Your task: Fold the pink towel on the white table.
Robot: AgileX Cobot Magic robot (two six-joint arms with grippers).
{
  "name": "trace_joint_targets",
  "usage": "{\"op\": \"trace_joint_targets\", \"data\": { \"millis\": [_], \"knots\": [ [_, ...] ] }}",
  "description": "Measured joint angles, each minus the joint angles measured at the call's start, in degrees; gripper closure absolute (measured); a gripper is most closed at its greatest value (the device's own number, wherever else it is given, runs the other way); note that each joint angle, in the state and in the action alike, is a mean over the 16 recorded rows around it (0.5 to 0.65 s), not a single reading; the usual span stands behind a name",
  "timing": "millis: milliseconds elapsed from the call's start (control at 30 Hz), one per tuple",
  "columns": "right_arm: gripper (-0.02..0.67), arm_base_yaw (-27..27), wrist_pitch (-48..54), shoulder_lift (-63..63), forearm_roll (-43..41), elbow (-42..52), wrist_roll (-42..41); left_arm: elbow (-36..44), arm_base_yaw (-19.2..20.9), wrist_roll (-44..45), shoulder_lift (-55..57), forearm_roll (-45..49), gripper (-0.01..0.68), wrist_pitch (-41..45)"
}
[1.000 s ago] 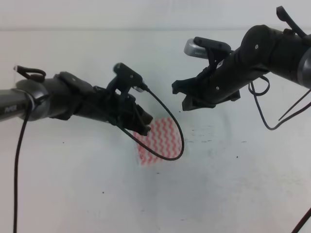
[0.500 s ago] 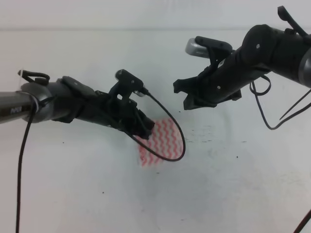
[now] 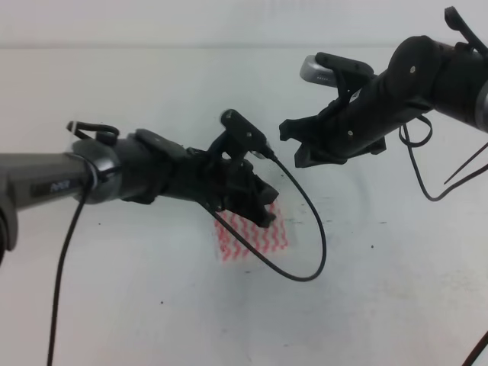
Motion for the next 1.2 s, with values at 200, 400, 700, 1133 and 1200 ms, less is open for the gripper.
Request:
{"op": "trace_joint_targets", "data": {
  "millis": [200,400,700,1133,1200],
  "knots": [
    [0.667,0.0,0.1,0.0,0.0,0.0,0.0,-0.1,-1.8,0.5,1.2,-0.5,0.678,-3.3],
    [0.667,0.0,0.2,0.0,0.0,0.0,0.0,-0.7,-2.2,0.8,2.2,-0.6,0.678,-3.2],
    [0.667,-0.3,0.2,0.0,-0.1,0.0,0.0,-2.6,-2.1,0.4,1.2,1.1,0.678,0.0],
    [0.667,-0.5,0.2,-0.6,-2.0,0.0,1.0,-3.8,-1.9,-9.6,-0.6,10.6,0.678,-0.5],
    [0.667,-0.5,0.2,-1.0,-2.5,0.0,1.2,-3.7,-1.9,-11.2,-0.9,11.5,0.678,-1.0]
  ]
}}
